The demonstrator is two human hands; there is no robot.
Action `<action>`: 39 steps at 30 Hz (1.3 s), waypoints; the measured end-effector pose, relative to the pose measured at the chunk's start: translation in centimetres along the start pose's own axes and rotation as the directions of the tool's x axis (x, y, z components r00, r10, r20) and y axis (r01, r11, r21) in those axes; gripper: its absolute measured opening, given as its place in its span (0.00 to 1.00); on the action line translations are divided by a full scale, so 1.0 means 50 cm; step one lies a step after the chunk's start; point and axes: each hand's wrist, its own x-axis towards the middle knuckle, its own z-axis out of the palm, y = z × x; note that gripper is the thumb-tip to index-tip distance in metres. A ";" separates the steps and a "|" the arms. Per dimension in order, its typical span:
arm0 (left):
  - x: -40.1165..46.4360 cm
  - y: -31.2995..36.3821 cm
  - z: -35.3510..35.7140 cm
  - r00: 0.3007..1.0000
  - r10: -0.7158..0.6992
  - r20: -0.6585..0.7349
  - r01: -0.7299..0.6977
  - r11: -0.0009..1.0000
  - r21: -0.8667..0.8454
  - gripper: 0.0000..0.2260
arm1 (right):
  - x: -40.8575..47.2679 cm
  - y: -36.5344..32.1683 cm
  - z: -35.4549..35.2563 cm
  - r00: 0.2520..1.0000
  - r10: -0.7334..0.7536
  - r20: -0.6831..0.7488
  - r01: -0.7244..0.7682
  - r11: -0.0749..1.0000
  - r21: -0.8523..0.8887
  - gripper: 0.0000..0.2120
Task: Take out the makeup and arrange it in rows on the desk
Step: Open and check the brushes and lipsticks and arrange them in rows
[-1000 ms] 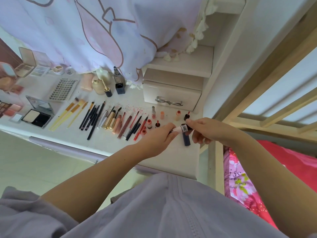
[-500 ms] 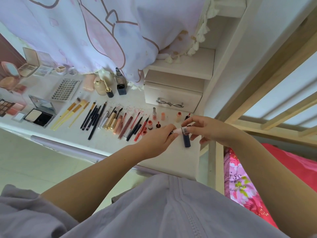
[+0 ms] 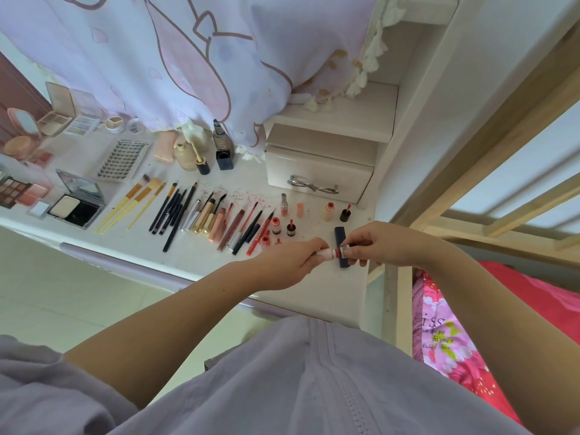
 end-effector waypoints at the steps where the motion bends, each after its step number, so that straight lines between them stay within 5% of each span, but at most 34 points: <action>1: -0.002 -0.004 0.001 0.999 -0.020 0.035 0.020 1.000 -0.009 0.12 | 0.001 0.007 0.000 1.000 0.017 0.006 -0.017 0.999 -0.036 0.08; 4: -0.010 -0.018 0.008 0.991 -0.105 0.084 0.114 0.988 -0.103 0.12 | 0.001 0.038 0.003 0.996 0.092 -0.002 -0.092 0.996 -0.001 0.07; 8: -0.015 -0.029 0.038 0.978 -0.207 0.002 0.196 0.923 -0.332 0.13 | 0.018 0.071 0.032 0.984 0.167 -0.055 -0.137 0.925 0.354 0.07; 13: 0.017 -0.009 0.114 0.843 -0.383 -0.377 0.284 0.913 -0.292 0.11 | 0.088 0.071 0.099 0.898 0.122 -0.423 -0.021 0.972 0.235 0.08; 20: 0.079 0.013 0.140 0.701 -0.569 -0.429 0.271 0.770 -0.578 0.07 | 0.186 0.069 0.126 0.865 0.090 -0.494 -0.037 0.993 0.115 0.14; 27: 0.152 0.002 0.136 0.608 -0.647 -0.460 0.363 0.742 -0.564 0.04 | 0.242 0.090 0.116 0.860 -0.014 -0.511 -0.122 0.965 -0.232 0.18; 34: 0.139 0.002 0.154 0.609 -0.680 -0.410 0.380 0.703 -0.601 0.11 | 0.210 0.120 0.092 0.866 0.002 -0.500 -0.135 0.964 -0.230 0.18; 39: 0.101 0.025 0.181 0.740 -0.641 -0.204 0.477 0.714 -0.513 0.09 | 0.200 0.128 0.090 0.891 0.152 -0.428 -0.228 0.964 -0.134 0.14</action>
